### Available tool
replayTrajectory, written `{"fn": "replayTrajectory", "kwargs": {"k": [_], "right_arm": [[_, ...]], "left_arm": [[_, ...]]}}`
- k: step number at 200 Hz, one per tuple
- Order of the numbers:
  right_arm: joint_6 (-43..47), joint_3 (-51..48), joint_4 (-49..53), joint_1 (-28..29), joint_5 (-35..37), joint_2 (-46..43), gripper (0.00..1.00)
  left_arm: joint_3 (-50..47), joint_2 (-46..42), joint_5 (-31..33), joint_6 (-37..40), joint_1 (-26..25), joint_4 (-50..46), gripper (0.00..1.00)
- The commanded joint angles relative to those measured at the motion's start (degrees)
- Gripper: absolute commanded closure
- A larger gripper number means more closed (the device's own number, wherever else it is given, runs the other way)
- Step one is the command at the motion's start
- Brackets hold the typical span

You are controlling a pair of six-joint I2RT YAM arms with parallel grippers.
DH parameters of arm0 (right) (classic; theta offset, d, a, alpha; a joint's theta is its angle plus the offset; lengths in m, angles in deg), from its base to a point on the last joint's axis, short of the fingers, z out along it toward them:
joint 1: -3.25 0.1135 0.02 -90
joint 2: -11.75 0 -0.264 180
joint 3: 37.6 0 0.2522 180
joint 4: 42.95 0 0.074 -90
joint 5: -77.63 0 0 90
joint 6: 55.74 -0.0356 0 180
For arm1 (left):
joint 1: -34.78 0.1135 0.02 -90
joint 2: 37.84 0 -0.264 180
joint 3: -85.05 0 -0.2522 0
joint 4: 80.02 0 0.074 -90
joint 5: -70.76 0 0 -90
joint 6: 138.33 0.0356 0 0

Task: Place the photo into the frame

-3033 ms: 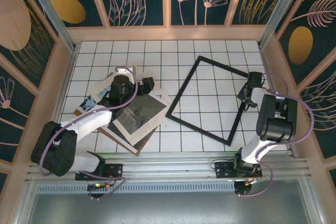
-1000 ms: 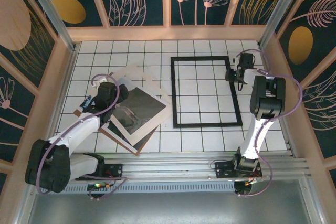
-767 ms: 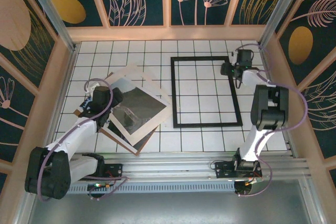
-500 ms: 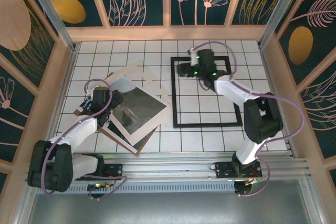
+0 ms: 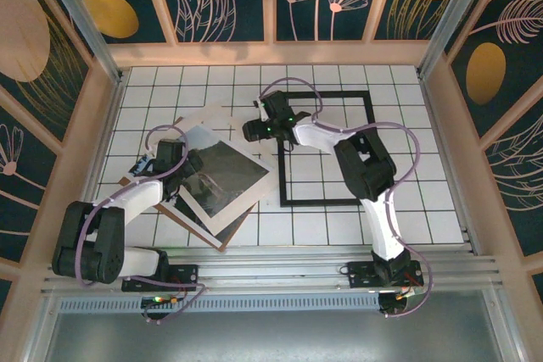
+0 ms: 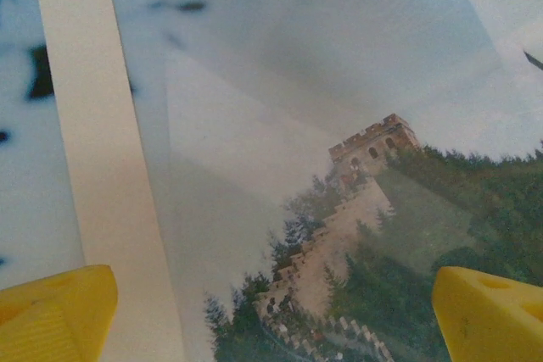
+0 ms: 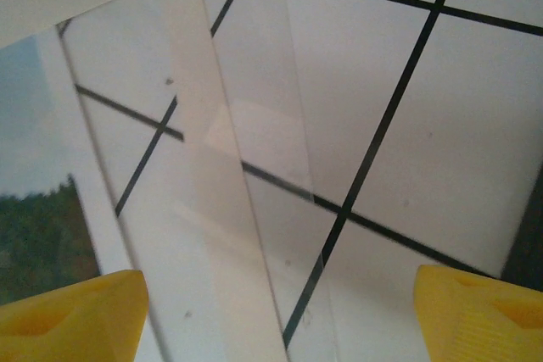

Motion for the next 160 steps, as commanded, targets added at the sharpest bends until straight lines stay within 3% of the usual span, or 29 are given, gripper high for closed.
{"fn": "replayTrajectory", "kwargs": {"k": [1, 80, 160], "right_arm": [[-0.3, 6.2, 6.0, 1.1, 3.2, 4.2, 0.18], [-5.5, 11.9, 14.3, 2.6, -0.5, 9.6, 0.22], [-11.4, 10.0, 11.2, 2.4, -16.2, 6.4, 0.32]], "left_arm": [[0.7, 1.3, -1.0, 1.1, 0.3, 1.8, 0.04], [-2.5, 2.1, -0.4, -1.1, 0.3, 5.8, 0.04], [-4.8, 6.0, -4.8, -3.2, 0.4, 11.7, 0.02]]}}
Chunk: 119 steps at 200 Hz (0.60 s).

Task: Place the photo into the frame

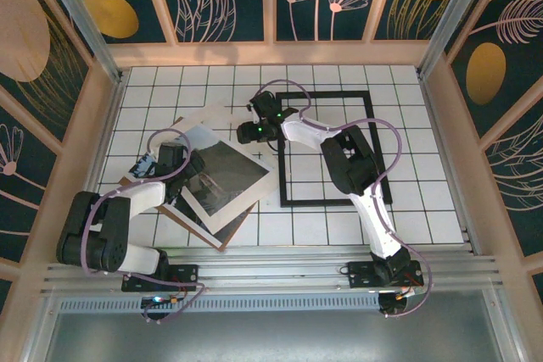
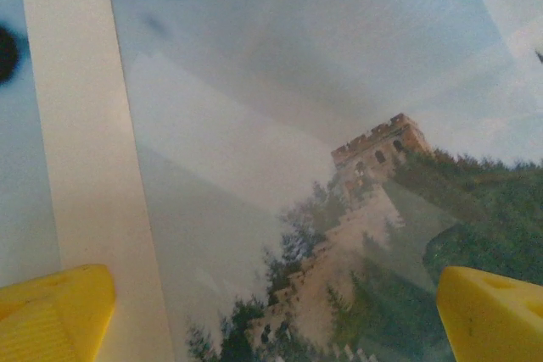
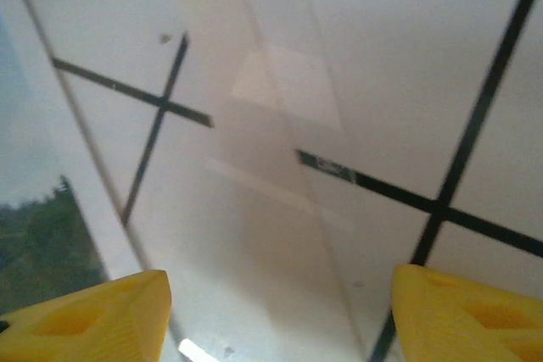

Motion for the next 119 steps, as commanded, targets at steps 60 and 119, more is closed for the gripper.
{"fn": "replayTrajectory", "kwargs": {"k": [60, 119], "right_arm": [[-6.5, -4.8, -4.3, -0.6, -19.8, -4.9, 0.29], [-11.1, -9.1, -11.7, -1.8, -24.5, -7.1, 0.23]], "left_arm": [[-2.3, 0.5, -1.9, -2.6, 1.0, 3.4, 0.02], [-1.3, 0.4, -1.5, -2.2, 1.5, 3.5, 0.02]]}}
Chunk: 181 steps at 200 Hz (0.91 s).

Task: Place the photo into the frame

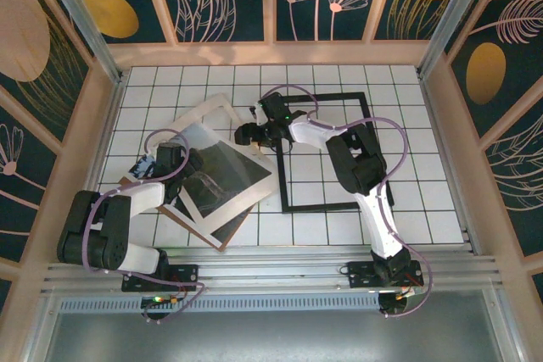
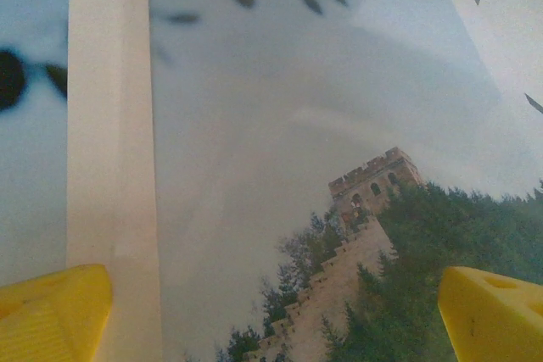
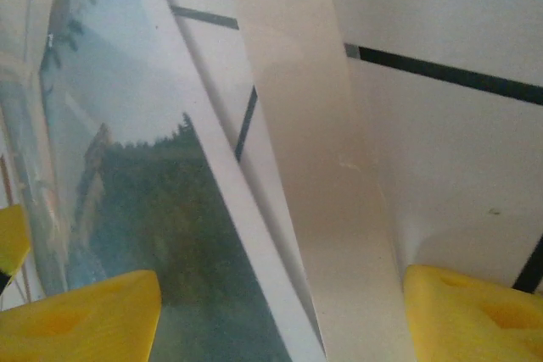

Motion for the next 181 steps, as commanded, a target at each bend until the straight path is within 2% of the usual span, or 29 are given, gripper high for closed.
{"fn": "replayTrajectory", "kwargs": {"k": [1, 99, 181], "right_arm": [[-3.6, -1.7, -4.5, 0.4, -6.4, -3.9, 0.23], [-8.3, -7.4, -12.7, -1.6, -8.5, -7.4, 0.21], [-6.0, -10.8, -14.4, -2.1, -11.6, -10.1, 0.21]], "left_arm": [[-0.2, 0.1, -1.5, -1.2, 0.4, -0.3, 0.02], [-0.2, -0.6, 1.2, -0.3, 0.5, -0.9, 0.01], [0.4, 0.0, 1.7, 0.4, 0.5, -1.1, 0.02]]}}
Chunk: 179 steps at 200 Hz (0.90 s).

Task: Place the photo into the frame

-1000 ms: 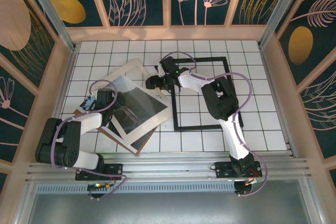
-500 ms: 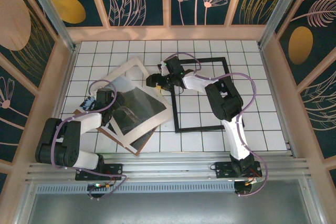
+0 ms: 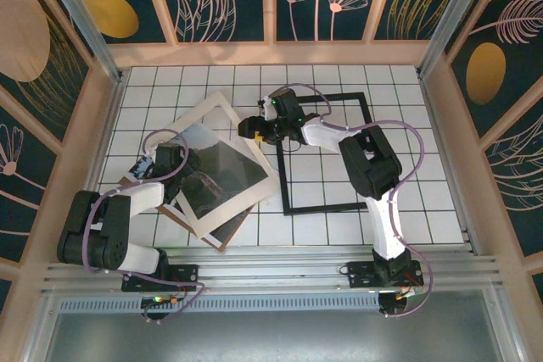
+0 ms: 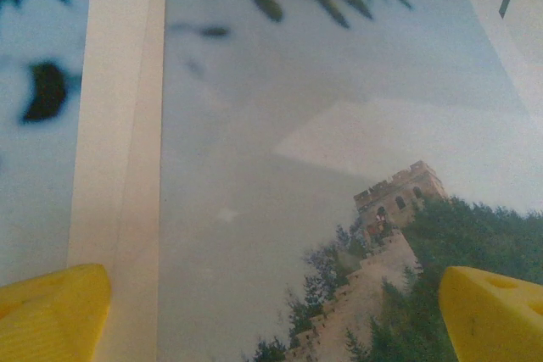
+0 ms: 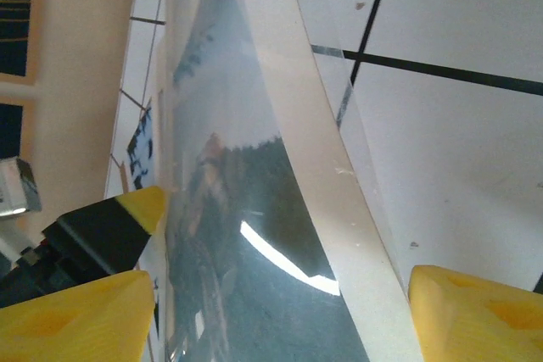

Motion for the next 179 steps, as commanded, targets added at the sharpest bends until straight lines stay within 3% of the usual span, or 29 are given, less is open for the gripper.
{"fn": "replayTrajectory", "kwargs": {"k": [1, 75, 179], "right_arm": [[1.0, -1.1, -2.1, 0.3, -3.8, -2.8, 0.21], [9.3, -0.9, 2.0, 0.0, -4.3, -3.7, 0.22], [11.1, -1.2, 2.2, -1.1, -5.6, -4.6, 0.22]], "left_arm": [[0.4, -0.1, -0.4, 0.3, 0.1, -0.6, 0.02], [0.6, 0.1, -0.5, 0.8, 0.1, -0.7, 0.02], [0.7, 0.4, -0.8, 1.0, 0.1, -0.6, 0.02]]}}
